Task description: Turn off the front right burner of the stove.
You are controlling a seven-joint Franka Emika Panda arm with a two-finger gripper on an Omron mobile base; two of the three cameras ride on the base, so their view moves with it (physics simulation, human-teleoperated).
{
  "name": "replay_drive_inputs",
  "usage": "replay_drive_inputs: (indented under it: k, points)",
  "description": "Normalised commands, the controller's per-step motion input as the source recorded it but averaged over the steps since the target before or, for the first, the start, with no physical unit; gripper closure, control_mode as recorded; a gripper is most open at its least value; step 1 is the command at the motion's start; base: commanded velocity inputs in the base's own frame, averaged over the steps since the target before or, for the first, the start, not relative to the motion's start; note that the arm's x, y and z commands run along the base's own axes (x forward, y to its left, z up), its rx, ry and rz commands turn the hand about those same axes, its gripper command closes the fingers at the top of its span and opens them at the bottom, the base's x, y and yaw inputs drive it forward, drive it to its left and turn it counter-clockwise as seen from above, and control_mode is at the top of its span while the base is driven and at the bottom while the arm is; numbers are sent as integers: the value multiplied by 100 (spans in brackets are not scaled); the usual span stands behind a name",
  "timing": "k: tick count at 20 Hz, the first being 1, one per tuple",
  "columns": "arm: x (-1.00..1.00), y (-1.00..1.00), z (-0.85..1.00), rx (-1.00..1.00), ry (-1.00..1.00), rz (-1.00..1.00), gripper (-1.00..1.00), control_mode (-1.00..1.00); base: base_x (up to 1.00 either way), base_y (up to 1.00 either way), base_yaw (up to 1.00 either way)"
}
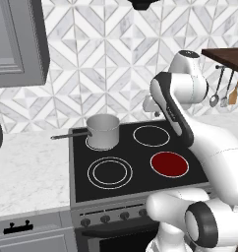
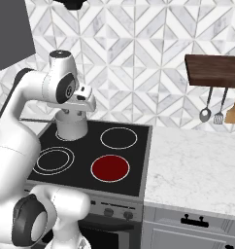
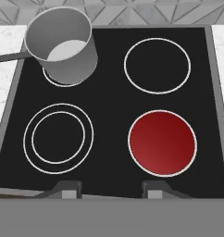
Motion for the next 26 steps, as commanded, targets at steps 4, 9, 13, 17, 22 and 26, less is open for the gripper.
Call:
replay_drive_inputs:
  k: [4,9,13,17,22,26]
  points:
    - [-13,0,0,0,0,0,-100,-100,0,0,0]
    - [-21,-5,0,0,0,0,-100,-100,0,0,0]
    - [-1,-37,0,0,0,-1,-100,-100,0,0,0]
    - [0,-32,0,0,0,0,-100,-100,0,0,0]
    - [0,0,0,0,0,0,-100,-100,0,0,0]
    - [0,0,0,0,0,0,-100,-100,0,0,0]
